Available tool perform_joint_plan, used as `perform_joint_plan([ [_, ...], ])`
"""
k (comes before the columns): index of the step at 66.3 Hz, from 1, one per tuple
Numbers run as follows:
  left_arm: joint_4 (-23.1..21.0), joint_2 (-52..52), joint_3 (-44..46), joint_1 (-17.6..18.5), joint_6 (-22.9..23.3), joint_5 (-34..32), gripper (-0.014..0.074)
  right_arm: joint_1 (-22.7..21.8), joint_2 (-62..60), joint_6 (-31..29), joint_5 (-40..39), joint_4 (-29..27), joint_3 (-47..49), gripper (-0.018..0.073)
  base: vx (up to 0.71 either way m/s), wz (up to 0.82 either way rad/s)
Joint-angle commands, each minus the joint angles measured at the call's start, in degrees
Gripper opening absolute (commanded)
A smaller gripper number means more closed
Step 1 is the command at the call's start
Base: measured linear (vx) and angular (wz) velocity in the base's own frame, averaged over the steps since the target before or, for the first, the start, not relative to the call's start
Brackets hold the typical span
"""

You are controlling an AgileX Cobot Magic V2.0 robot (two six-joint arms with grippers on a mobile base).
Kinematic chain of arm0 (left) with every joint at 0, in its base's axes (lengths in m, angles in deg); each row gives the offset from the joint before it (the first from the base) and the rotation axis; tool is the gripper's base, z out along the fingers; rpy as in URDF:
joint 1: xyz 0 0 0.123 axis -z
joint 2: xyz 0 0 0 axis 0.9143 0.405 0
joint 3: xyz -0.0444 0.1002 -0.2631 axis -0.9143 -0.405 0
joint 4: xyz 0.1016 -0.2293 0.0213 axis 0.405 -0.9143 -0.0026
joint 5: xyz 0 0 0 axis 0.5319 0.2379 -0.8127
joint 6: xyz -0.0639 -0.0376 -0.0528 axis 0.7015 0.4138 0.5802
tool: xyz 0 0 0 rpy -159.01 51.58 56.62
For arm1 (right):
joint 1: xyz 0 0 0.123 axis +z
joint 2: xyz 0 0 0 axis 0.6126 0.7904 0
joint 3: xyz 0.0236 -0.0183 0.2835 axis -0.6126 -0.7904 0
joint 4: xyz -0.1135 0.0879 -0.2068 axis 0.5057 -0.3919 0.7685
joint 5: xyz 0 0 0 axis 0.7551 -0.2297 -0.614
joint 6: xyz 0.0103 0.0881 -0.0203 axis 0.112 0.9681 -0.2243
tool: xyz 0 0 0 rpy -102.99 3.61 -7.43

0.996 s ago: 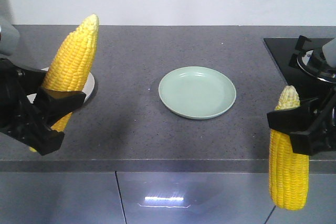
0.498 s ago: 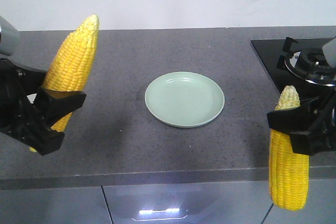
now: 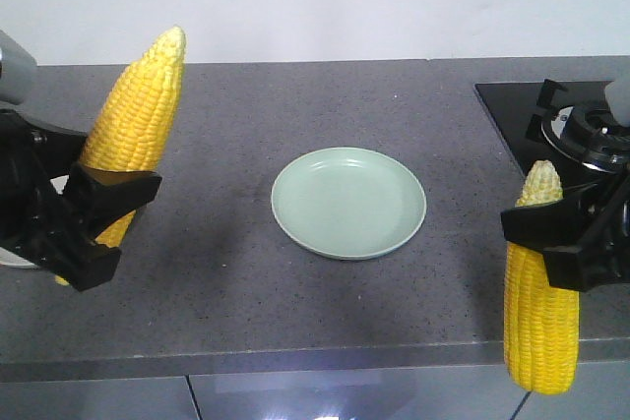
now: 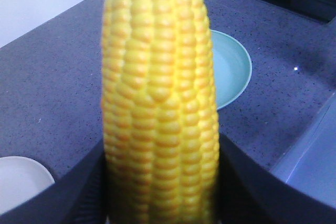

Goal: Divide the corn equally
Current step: 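Position the base so the held cobs are above the two empty plates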

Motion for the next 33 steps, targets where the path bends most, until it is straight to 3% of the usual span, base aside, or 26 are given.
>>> perform_joint_plan([
  [1,-0.8,-0.5,1.5,0.0,0.2,-4.1,0.0285,-0.3,-0.7,-0.4,-3.0,-1.5,1.4,0.0207,0.06,0.00],
  [33,-0.8,-0.5,1.5,0.0,0.2,-4.1,0.0285,-0.3,-0.7,-0.4,-3.0,-1.5,1.4,0.0207,0.07,0.06],
])
